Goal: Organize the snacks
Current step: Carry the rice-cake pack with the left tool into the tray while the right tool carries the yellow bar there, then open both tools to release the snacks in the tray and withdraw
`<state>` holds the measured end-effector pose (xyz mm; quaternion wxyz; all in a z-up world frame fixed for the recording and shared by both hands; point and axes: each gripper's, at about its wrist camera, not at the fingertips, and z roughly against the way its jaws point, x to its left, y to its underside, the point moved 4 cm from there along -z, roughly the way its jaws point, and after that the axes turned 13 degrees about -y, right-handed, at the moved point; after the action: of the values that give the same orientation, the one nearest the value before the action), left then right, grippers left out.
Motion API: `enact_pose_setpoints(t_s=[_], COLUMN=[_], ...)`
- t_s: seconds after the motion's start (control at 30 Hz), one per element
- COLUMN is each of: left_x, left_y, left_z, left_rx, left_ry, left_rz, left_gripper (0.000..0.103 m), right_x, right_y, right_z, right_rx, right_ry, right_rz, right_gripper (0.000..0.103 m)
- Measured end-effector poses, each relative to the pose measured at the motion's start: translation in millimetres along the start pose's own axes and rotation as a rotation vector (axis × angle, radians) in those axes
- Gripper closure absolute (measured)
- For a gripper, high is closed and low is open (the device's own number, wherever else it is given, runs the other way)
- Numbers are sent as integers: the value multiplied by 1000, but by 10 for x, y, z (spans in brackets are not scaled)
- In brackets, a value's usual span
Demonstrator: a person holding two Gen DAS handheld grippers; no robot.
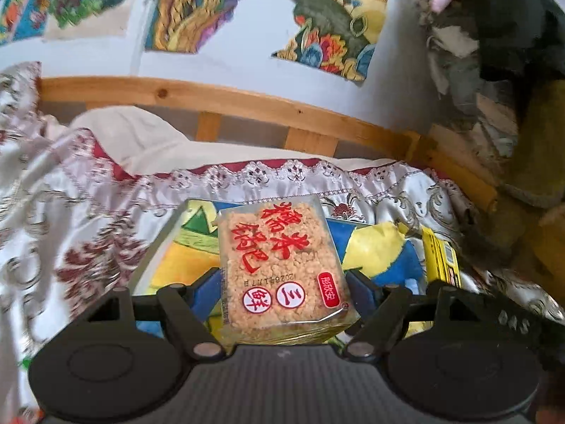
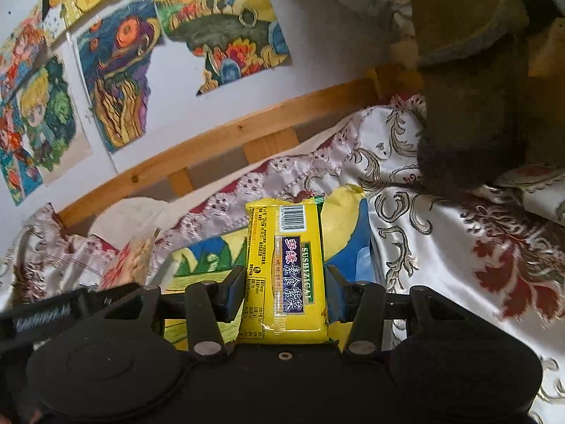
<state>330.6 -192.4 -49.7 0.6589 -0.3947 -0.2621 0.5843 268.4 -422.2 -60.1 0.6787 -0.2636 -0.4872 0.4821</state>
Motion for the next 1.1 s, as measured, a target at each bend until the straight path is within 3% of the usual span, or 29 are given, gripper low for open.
enact_pose_setpoints(t_s=[0.2, 0.43, 0.67, 0.93, 1.1], left_x=[-92, -209, -173, -134, -21], left_y=[59, 222, 332, 328, 274], left_z=[-558, -892, -1040, -1050, -920], left_rx=[74, 135, 227, 262, 259], left_ry=[1, -62, -85, -78, -78], left_rz=[-20, -93, -89, -75, 0], left_gripper=[24, 24, 24, 21, 18], right_x=[-124, -170, -148, -159, -116], right_y=[104, 230, 298, 303, 259], right_z=[-284, -517, -597, -593, -500], right_rx=[64, 148, 179, 176, 155], right_ry=[38, 40, 61, 67, 78], right_rz=[30, 33, 78, 89, 108], right_gripper=[53, 53, 53, 50, 44])
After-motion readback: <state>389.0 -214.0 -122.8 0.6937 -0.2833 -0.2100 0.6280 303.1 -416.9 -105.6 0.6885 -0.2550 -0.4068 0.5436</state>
